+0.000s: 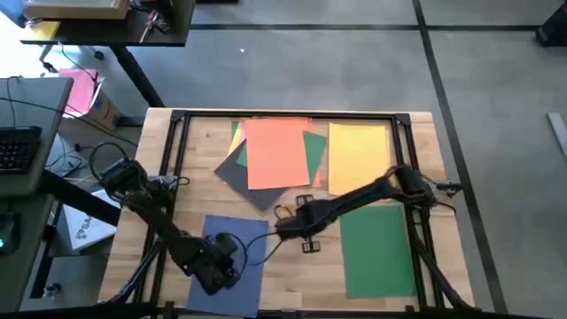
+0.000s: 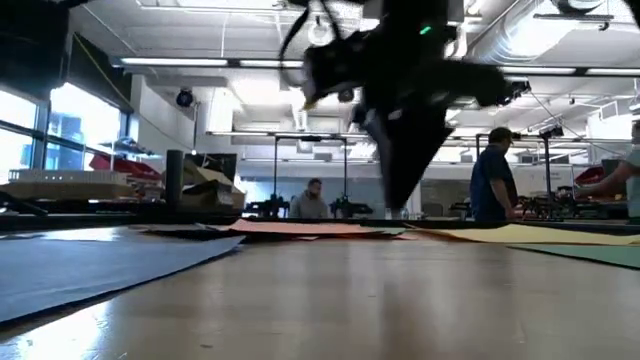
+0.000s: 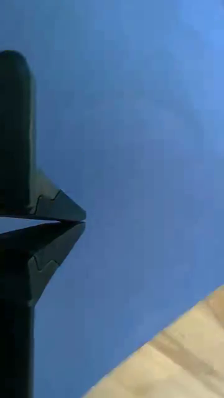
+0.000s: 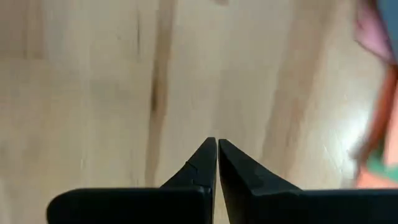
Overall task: Organize paper
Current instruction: Adjust the bottom left violet paper
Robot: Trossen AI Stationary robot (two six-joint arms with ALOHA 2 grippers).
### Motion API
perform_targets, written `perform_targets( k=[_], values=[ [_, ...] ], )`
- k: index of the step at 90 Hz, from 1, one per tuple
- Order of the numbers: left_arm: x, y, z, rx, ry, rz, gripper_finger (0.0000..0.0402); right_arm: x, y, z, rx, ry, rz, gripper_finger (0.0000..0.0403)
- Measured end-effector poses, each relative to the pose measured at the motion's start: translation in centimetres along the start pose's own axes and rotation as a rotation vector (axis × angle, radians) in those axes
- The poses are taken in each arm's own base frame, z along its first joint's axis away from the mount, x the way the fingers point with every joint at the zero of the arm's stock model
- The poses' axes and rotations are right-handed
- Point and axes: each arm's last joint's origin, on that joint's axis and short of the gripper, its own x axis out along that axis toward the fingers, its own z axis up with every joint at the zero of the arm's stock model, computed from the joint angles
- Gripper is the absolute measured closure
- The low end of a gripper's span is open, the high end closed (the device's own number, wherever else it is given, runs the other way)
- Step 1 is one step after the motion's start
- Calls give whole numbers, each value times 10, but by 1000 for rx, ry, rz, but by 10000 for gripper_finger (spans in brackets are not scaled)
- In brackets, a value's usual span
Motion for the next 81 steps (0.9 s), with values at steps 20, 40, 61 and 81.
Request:
perform_targets(
  k=[20,40,61,81],
  values=[
    [1,27,-7,29,68,190,401,-18,-8,-41,165,-159,22,403],
    [-3,36,-14,86,128,277,401,-15,-12,-65,256,-282,64,403],
    [-5,40,-19,74,146,316,401,-7,-11,-65,248,-301,76,403],
    [-11,33,-17,85,142,316,401,-9,-10,-53,206,-434,34,403]
  ],
)
